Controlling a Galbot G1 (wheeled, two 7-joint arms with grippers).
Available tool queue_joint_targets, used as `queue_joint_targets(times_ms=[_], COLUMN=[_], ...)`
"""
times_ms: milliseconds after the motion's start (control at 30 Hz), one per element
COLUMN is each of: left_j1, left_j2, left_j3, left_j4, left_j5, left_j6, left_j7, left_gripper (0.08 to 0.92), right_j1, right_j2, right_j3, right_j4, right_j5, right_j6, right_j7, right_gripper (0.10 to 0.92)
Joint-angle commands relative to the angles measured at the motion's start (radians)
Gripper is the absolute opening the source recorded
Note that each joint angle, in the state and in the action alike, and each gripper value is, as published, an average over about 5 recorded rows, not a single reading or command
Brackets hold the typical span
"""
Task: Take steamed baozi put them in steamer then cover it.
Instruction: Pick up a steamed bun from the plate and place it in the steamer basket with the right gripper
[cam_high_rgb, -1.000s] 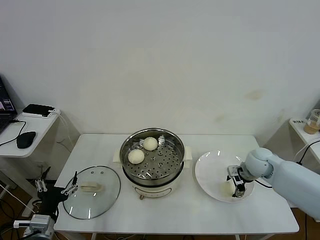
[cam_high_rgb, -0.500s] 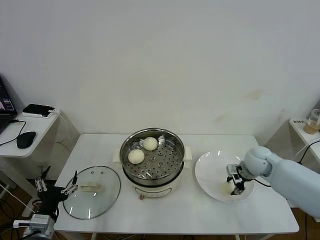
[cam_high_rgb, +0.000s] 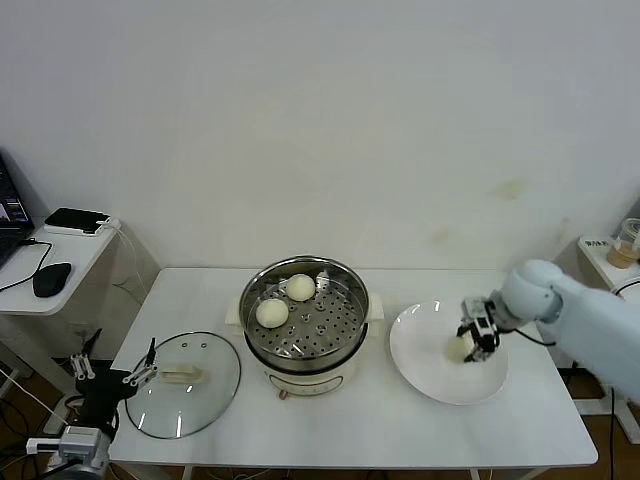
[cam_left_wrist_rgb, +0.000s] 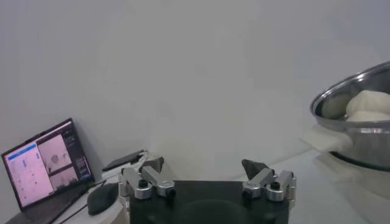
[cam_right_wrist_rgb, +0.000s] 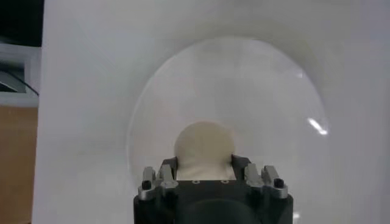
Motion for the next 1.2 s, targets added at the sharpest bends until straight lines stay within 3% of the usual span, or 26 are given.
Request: queue_joint_targets(times_ms=[33, 367, 800, 1200], left_j1=[0.0, 0.002, 0.015, 0.015], left_j2=[0.003, 0.004, -0.005, -0.038], left_j3=[0.0, -0.01, -0.049, -0.062], left_j4=[-0.001, 0.003, -0.008, -0.012], left_j5=[0.0, -0.001, -0.007, -0.008], left_j6=[0.0, 0.0, 0.001, -0.001], left_j7=[0.0, 0.0, -0.001, -0.002], left_gripper=[0.823, 0.823, 0.823, 0.823], right_j1=[0.306, 0.574, 0.534, 0.474], right_j2=[0.075, 0.322, 0.523, 0.648], right_j3=[-0.09, -0.239, -0.391, -0.499], right_j4=[-0.022, -0.06, -0.006, -0.06], right_j5=[0.147, 0.272, 0.299, 0.102], right_j6=[-0.007, -0.029, 0.11, 0.32], right_j7=[-0.001, 0.039, 0.102, 0.078], right_gripper=[0.568, 0.577, 0.577, 0.577])
